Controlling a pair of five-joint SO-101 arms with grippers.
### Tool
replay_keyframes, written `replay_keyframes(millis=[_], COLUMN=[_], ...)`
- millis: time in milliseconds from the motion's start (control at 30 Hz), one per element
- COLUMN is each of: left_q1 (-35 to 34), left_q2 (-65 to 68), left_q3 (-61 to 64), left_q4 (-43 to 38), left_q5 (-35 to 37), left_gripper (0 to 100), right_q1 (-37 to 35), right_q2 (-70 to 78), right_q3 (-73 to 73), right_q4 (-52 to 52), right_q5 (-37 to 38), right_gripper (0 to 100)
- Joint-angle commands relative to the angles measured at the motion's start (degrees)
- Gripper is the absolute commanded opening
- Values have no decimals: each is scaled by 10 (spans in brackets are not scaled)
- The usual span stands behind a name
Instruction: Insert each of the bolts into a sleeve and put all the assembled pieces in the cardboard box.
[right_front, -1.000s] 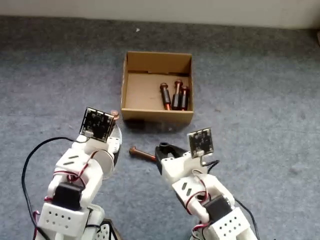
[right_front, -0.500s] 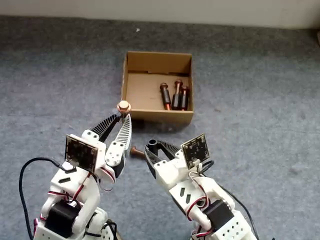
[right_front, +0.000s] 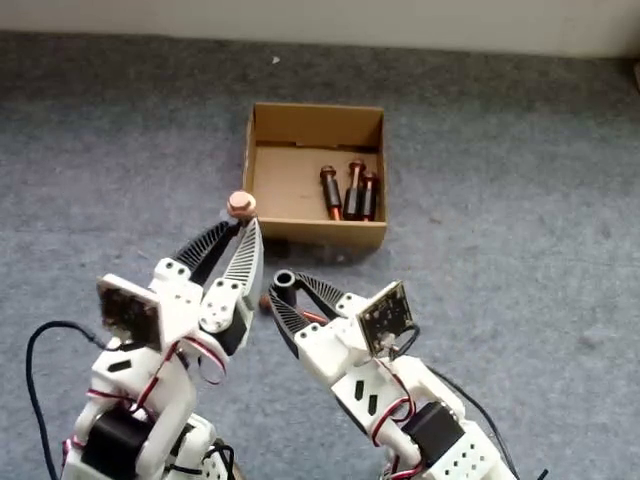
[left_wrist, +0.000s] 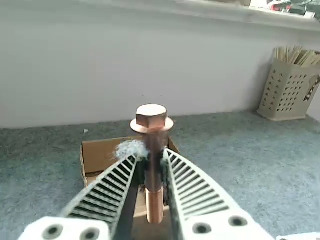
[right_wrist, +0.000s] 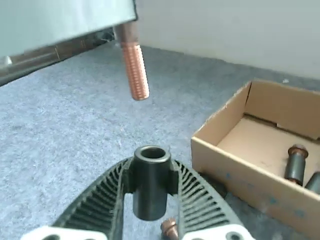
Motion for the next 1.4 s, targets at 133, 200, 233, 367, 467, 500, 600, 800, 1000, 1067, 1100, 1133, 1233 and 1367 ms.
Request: replay_keyframes(millis=[133, 200, 233, 367, 467, 500, 600, 800, 1000, 1067, 1100, 1133, 1233, 1367], left_q1=[101, 127, 132, 134, 133, 130, 87, 65, 87, 91, 91, 91, 91, 92], left_q2=[-5, -5, -5, -1, -5, -5, 0, -5, -5, -5, -5, -5, -5, -5], left_q3=[-70, -68, -66, -64, -65, -65, -64, -10, -3, -4, -5, -3, -3, -5], left_q4=[19, 20, 20, 35, 55, 57, 59, 58, 58, 58, 58, 58, 59, 60], left_q5=[1, 0, -4, -23, -24, -25, -24, -24, -24, -24, -24, -24, -25, -25], left_gripper=[6, 6, 6, 6, 6, 6, 6, 6, 6, 6, 6, 6, 6, 6], right_q1=[-7, -7, -7, -4, -4, -4, -4, -4, -6, -6, -6, -6, -6, -5], right_q2=[-17, -17, -17, -17, -17, -17, -17, -17, -17, -17, -17, -17, -17, -17], right_q3=[80, 80, 80, 80, 80, 80, 80, 80, 80, 80, 80, 80, 80, 80], right_q4=[-60, -60, -59, -60, -61, -61, -61, -61, -62, -62, -62, -61, -60, -59], right_q5=[33, 32, 32, 33, 33, 33, 33, 33, 34, 34, 34, 34, 34, 34], right_gripper=[5, 5, 5, 5, 5, 5, 5, 5, 5, 5, 5, 5, 5, 5])
